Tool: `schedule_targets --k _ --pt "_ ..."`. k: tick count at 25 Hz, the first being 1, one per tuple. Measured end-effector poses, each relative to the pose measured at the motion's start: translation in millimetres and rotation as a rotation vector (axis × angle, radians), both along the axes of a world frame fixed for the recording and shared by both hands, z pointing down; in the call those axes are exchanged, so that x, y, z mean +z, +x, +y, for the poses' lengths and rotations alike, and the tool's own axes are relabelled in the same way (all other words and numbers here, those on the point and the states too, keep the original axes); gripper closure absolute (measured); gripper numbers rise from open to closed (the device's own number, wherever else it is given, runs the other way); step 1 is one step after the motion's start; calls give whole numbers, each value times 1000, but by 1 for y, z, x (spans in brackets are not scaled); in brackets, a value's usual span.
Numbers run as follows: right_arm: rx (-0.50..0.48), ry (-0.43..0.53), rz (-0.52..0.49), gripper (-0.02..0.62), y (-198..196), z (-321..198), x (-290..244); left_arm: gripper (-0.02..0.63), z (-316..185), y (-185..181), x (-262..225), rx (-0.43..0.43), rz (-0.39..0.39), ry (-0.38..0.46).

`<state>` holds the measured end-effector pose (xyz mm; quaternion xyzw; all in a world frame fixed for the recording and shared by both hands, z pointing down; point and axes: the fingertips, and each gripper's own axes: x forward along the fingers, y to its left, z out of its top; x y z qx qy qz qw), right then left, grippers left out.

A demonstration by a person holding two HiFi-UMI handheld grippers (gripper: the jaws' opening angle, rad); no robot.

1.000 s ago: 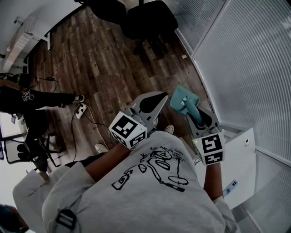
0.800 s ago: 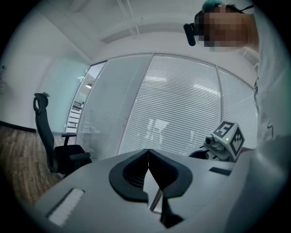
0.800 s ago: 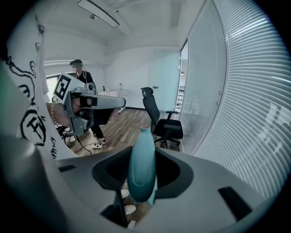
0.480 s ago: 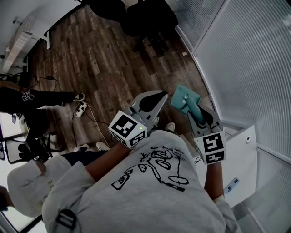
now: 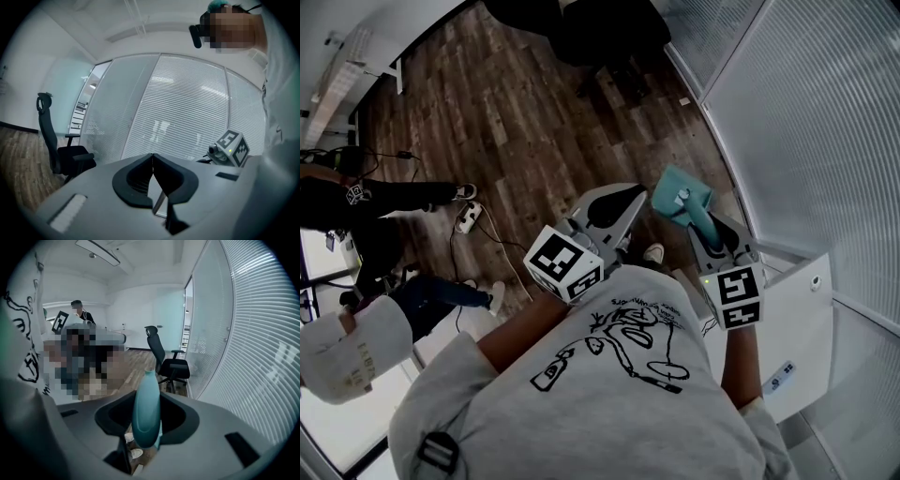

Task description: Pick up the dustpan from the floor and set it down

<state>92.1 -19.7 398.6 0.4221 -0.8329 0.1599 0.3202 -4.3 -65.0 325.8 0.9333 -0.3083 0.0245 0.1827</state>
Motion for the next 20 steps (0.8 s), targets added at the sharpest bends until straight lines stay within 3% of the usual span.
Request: schedule_targets --k 20 --pt "26 -98 14 468 -4 4 80 604 7 -23 17 -37 -13 -44"
